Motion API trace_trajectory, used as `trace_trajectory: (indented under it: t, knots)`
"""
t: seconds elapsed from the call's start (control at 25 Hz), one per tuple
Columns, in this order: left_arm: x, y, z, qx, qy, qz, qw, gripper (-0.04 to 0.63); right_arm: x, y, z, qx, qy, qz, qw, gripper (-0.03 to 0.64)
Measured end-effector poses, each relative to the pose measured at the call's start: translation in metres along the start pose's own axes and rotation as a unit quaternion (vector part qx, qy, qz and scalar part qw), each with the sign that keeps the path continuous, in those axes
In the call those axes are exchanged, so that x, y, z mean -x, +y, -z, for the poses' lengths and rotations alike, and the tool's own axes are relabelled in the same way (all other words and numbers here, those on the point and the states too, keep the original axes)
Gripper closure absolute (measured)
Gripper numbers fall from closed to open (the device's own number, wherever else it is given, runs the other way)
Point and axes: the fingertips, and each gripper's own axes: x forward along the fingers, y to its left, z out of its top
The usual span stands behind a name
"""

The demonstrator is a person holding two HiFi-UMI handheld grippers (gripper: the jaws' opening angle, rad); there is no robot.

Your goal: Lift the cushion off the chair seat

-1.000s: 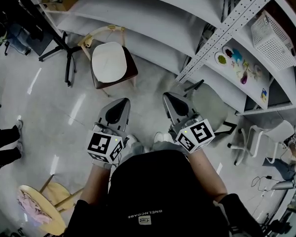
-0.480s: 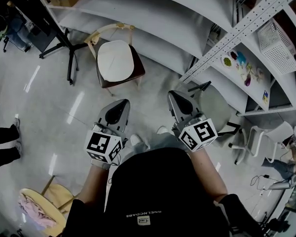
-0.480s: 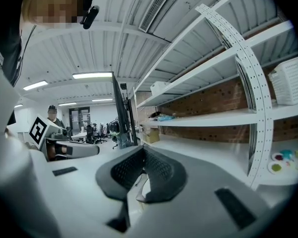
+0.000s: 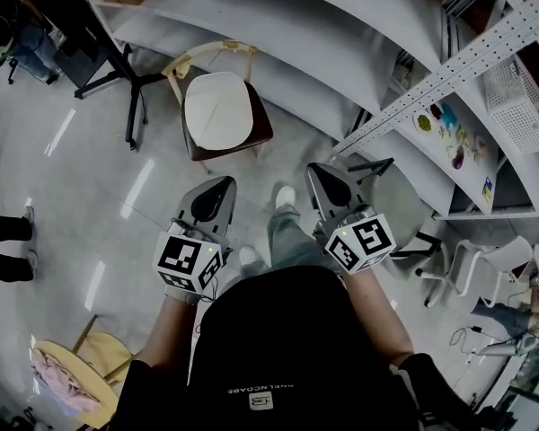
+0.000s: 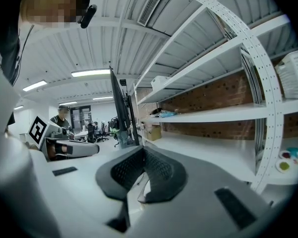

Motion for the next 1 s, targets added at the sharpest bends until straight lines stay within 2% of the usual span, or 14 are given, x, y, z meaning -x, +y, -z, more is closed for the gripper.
trace_trajectory:
  t: [0.52, 1.0]
  knots:
    - [-0.059, 0.059, -0.003, 0.028, 0.015, -0.056, 0.9979, 0.581, -0.084, -0.052, -0.001, -0.010, 0.032, -0.047, 0.998, 0.607]
    - [-0.155, 0.087, -0.024, 0.038, 0.032, -0.115, 0.9921, 0.581, -0.156, -0.143, -0.018, -0.021, 0.048, -0.100, 0.994, 0.606]
